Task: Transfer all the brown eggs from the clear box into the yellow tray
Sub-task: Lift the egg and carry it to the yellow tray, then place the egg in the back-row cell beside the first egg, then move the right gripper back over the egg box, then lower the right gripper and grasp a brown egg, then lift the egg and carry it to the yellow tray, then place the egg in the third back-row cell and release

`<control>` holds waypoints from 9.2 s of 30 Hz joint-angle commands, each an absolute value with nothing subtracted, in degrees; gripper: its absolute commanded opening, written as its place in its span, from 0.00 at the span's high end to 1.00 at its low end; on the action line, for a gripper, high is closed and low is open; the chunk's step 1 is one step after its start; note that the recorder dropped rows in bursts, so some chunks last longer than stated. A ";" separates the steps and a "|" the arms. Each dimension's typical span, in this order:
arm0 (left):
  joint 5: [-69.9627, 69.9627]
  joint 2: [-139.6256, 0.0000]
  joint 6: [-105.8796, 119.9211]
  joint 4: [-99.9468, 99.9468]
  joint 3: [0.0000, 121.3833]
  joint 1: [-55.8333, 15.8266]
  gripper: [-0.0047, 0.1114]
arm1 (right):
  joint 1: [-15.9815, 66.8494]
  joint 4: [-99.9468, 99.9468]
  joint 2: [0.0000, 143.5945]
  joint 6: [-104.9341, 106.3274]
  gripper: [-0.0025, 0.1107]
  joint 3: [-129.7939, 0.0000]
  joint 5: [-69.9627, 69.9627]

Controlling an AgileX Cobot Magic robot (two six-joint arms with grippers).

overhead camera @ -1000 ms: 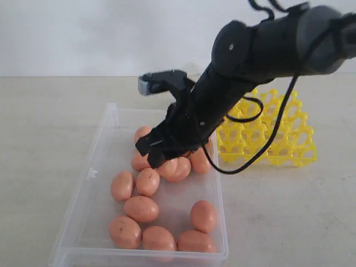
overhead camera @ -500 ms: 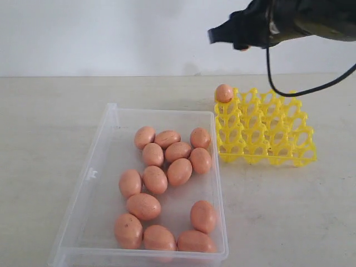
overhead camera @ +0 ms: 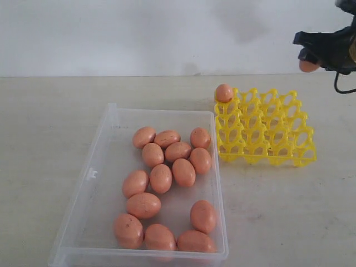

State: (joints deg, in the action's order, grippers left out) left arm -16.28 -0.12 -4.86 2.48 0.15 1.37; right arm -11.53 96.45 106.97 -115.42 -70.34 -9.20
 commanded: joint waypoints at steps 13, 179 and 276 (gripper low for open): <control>-15.90 0.00 -4.73 2.34 0.00 1.57 0.92 | -27.58 47.29 107.09 -82.23 0.98 -72.00 -69.96; -15.90 0.00 -4.73 2.34 0.00 1.57 0.92 | 27.47 -11.03 125.87 12.08 0.57 -92.66 56.75; -15.90 0.00 -4.73 2.34 0.00 1.57 0.92 | -16.01 65.00 135.40 -59.52 0.98 -81.57 -51.68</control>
